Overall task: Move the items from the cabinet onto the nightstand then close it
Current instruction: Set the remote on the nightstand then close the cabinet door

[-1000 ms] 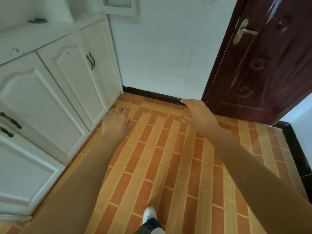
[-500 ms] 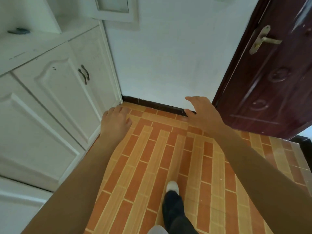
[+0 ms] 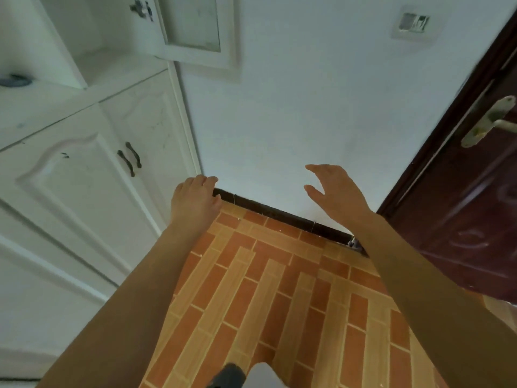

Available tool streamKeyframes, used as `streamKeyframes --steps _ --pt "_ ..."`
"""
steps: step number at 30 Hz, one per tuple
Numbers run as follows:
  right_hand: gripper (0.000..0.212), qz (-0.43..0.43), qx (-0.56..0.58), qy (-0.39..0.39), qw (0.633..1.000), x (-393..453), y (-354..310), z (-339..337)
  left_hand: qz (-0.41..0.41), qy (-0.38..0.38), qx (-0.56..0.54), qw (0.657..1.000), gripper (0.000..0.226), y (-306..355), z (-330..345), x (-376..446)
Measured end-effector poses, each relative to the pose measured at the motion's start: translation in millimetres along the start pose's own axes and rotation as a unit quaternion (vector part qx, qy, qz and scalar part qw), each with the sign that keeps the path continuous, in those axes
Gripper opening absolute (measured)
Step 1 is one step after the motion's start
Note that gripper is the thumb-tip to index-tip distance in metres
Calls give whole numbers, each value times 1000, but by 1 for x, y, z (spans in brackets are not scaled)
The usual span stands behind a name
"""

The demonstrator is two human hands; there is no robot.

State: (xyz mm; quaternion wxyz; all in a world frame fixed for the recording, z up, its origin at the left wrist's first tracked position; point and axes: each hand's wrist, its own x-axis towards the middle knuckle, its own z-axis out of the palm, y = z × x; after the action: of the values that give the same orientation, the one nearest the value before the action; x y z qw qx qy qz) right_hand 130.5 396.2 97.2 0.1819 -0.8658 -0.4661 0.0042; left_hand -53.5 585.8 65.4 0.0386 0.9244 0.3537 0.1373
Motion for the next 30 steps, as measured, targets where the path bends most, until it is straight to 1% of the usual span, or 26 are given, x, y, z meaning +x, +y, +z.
streamKeyframes --steps 6,11,20,30 --pt "46 -16 11 -4 1000 83 9 17 -13 -15 3 1000 41 -19 22 72" --pt "45 -15 17 -1 1000 165 9 39 -9 -8 3 1000 40 -47 38 156" --pt "46 4 34 25 999 317 -6 62 30 -6 3 1000 40 -95 51 309" --pt "46 5 52 37 998 432 5 77 23 -12 4 1000 40 -124 72 411"
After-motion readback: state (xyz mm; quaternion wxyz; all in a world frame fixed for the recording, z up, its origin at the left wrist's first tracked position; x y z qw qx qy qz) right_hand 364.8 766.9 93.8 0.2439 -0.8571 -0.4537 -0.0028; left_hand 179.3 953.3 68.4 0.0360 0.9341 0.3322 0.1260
